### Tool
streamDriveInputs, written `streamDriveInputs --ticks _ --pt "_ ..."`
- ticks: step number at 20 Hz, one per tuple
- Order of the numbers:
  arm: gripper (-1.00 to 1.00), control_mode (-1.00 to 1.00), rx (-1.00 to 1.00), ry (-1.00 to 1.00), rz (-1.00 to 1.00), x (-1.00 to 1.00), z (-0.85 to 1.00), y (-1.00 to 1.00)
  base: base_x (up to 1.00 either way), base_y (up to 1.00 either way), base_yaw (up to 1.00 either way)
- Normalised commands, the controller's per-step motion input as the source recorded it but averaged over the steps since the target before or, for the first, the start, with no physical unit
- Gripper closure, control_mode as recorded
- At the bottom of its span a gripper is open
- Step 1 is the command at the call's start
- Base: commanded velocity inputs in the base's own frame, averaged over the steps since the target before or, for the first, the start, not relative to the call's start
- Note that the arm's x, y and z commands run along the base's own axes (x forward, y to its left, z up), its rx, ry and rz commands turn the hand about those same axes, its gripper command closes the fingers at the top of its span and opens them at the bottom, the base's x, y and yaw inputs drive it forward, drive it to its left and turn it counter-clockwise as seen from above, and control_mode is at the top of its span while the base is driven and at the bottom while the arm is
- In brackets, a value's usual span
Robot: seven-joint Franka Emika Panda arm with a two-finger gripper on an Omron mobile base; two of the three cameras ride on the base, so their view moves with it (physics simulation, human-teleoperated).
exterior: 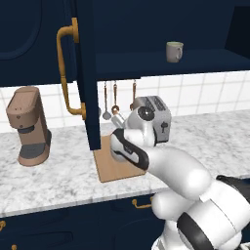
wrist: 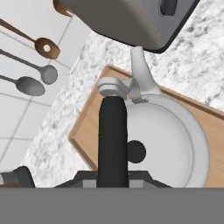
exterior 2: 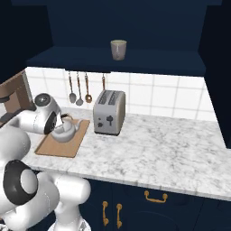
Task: Pick the kettle from the counter and place it on the tray. Then pick the mug from the cabinet and place it on the tray. Then close the cabinet doors.
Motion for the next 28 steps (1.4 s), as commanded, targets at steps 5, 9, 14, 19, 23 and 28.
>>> streamDriveInputs --ticks 5,9,14,19,23,28 --pt "1.0 -1.0 0.0 0.02 0.0 0.24 -0.09 0.06 0.0 0.0 0.0" --pt "1.0 -1.0 0.0 0.06 0.0 0.34 -0.14 0.12 0.0 0.0 0.0" --pt "1.0 -1.0 0.0 0.04 0.0 0.39 -0.12 0.07 0.0 0.0 0.0" --pt "1.0 -1.0 0.0 0.05 0.0 0.38 -0.07 0.06 0.0 0.0 0.0" --pt "1.0 -1.0 0.0 0.07 0.0 0.37 -0.1 0.1 0.0 0.0 0.0" --pt "1.0 -1.0 0.0 0.01 0.0 0.19 -0.02 0.02 0.0 0.0 0.0"
